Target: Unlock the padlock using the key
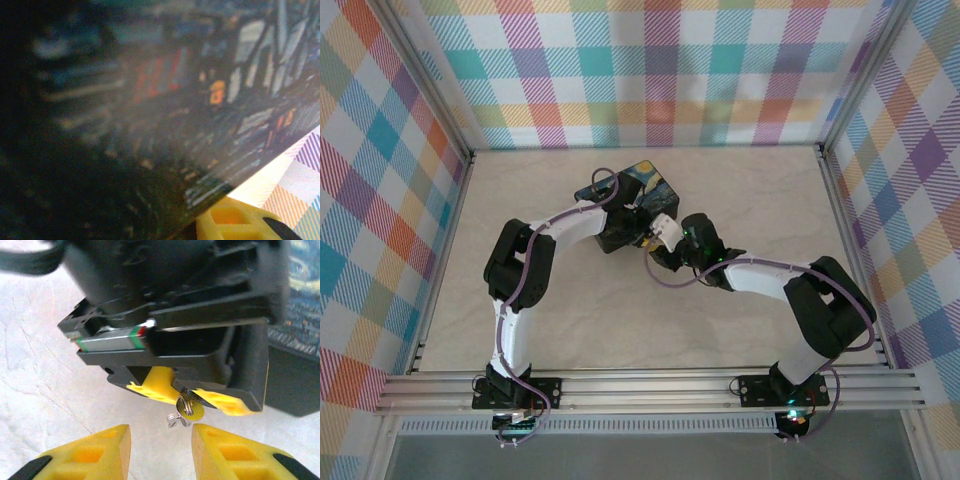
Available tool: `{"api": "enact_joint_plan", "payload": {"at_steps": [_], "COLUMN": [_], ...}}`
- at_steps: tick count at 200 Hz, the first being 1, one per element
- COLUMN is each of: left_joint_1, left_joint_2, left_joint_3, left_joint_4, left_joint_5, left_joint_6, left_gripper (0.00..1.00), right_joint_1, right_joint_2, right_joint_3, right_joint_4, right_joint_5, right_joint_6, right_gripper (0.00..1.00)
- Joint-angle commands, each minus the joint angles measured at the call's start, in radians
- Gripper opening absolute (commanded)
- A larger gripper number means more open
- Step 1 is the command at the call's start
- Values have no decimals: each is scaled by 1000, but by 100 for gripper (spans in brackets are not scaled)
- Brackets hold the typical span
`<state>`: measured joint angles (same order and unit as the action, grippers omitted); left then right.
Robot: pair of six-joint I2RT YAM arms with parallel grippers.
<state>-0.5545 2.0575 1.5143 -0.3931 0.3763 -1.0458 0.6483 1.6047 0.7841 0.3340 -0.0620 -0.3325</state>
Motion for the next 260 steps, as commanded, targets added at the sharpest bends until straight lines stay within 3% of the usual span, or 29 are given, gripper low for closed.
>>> {"api": "enact_joint_plan", "payload": {"at_steps": [1,57,106,184,260], "left_joint_1": [-7,-7,-7,-6,-7], "left_joint_2": [15,17,19,13,17], "left_joint_3": [-44,-45,-37,-45,-43], "left_joint_4": [-148,-146,-148,-139,-128], "left_joint_5": [139,143,145,140,148], "left_joint_6": [-37,-37,-37,-48,-59], "left_gripper": [5,5,5,5,5], "right_joint_1": [7,7,7,28,39], "right_joint_2": [29,118,89,47,108], "right_joint_3": [-55,-60,-98,-117,-97], "right_joint_4": [132,288,411,386,384], "right_joint_5": [54,132,133,91,94], "right_joint_6": [-298,-529,-493,-468,-484], "right_gripper": [38,37,34,32,31]}}
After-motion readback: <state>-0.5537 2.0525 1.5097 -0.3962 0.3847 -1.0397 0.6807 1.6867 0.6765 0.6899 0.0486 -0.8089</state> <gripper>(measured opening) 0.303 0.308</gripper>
